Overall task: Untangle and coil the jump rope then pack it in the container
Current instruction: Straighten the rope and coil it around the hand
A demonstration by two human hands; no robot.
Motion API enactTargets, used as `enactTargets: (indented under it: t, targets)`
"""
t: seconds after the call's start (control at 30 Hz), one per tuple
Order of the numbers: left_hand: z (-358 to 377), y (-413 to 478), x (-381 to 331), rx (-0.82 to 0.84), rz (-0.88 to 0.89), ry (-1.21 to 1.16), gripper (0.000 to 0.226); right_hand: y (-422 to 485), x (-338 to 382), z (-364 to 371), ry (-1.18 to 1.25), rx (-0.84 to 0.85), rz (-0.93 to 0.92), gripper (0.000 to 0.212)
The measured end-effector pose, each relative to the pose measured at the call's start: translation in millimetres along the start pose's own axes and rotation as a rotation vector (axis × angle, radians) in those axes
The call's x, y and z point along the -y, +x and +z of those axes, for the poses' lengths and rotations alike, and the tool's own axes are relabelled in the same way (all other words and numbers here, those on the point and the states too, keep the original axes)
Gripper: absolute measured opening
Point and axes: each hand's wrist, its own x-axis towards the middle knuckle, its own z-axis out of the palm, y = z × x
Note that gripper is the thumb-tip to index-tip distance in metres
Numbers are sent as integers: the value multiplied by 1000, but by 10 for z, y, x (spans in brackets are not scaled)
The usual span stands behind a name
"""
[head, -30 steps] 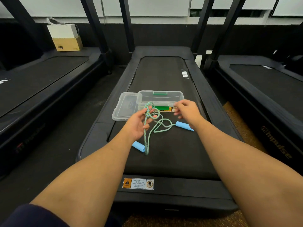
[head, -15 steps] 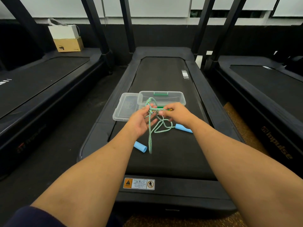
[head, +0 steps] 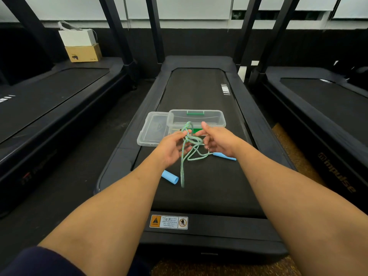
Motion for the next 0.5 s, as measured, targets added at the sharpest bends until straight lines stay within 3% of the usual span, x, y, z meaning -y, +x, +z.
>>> enactTargets:
  t: [0.1, 0.17, 0.3, 0.5]
  targets:
    - [27, 5, 21, 31, -18, 122, 22, 66, -15, -49, -124, -174, -225, 17]
    - [63, -3, 34, 42, -1, 191, 24, 82, 8, -57, -184, -185, -308, 26]
    - [120, -8, 56, 24, 116, 311, 17, 109, 53, 20, -44, -145, -244, 12]
    - [165, -22, 18, -30, 190, 384, 17, 120, 68, 24, 199, -128, -201, 27]
